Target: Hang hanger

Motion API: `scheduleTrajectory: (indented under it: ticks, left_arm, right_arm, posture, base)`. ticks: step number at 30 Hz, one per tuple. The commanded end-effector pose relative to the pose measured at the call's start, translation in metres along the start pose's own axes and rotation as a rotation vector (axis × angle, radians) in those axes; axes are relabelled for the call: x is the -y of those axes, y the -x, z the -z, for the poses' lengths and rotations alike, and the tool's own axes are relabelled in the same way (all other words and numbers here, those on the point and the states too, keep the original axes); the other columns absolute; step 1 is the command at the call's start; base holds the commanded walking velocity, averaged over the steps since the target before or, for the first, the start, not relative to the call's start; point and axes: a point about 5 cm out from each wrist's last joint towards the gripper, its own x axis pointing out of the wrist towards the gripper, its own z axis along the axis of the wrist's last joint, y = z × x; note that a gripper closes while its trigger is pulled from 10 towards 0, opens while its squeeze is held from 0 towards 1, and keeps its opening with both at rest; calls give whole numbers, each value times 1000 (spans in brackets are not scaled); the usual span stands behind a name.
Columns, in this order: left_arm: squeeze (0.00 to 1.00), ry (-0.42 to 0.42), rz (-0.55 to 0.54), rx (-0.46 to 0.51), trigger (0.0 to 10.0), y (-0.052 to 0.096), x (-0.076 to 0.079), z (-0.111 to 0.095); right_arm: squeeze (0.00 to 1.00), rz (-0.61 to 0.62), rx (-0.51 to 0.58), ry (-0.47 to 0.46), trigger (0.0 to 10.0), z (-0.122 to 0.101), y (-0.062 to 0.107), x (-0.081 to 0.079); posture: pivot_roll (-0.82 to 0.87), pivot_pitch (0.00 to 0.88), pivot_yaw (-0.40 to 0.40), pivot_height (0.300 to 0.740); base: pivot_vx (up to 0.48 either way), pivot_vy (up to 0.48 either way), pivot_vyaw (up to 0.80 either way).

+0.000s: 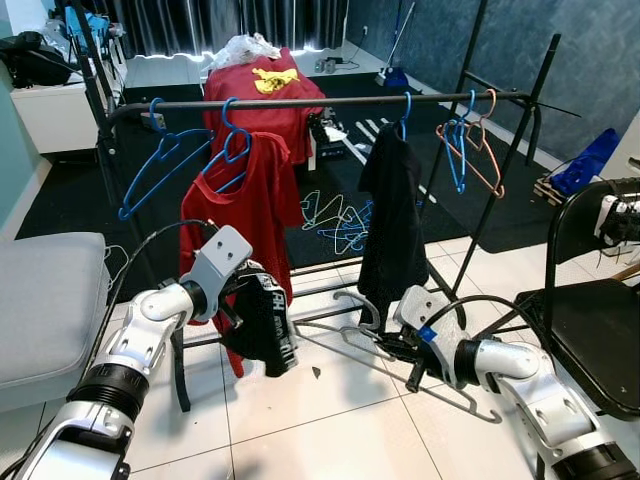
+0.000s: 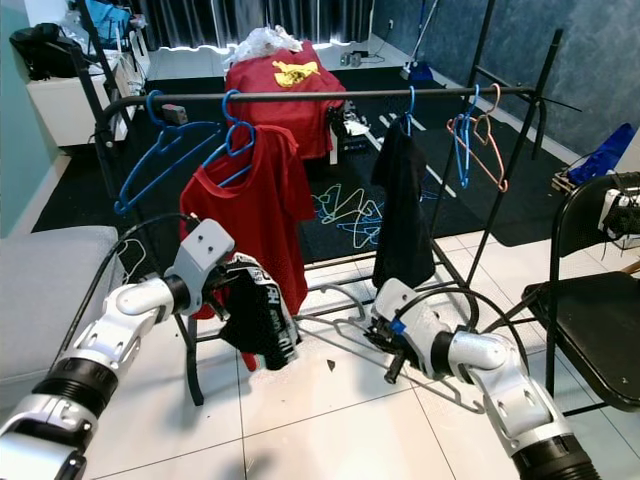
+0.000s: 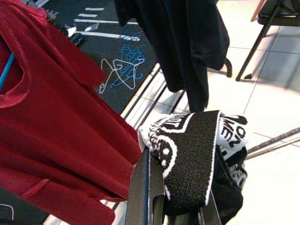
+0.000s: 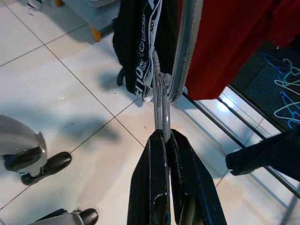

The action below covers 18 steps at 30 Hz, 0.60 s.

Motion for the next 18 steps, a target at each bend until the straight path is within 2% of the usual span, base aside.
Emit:
scheduleTrajectory:
  ticks: [1, 9, 18]
  left_arm:
    - [0, -6, -3, 1, 10000, -1, -2, -2]
    - [0, 0, 1, 11, 10000, -3, 0, -5]
    - [0, -11, -24, -25, 10000, -4, -6, -2]
  right_arm:
    - [0, -18, 6, -11, 10000, -1, 0, -2]
    - [0, -51, -6, -25, 10000, 0, 1, -4]
    - [0, -96, -30, -40, 10000, 1, 5, -9]
  posture:
    - [-105, 0, -32, 740]
    - [-104, 0, -36, 740]
    - [-105, 0, -30, 740]
  base:
    - [0, 0, 0]
    - [0, 0, 0]
    - [0, 0, 0]
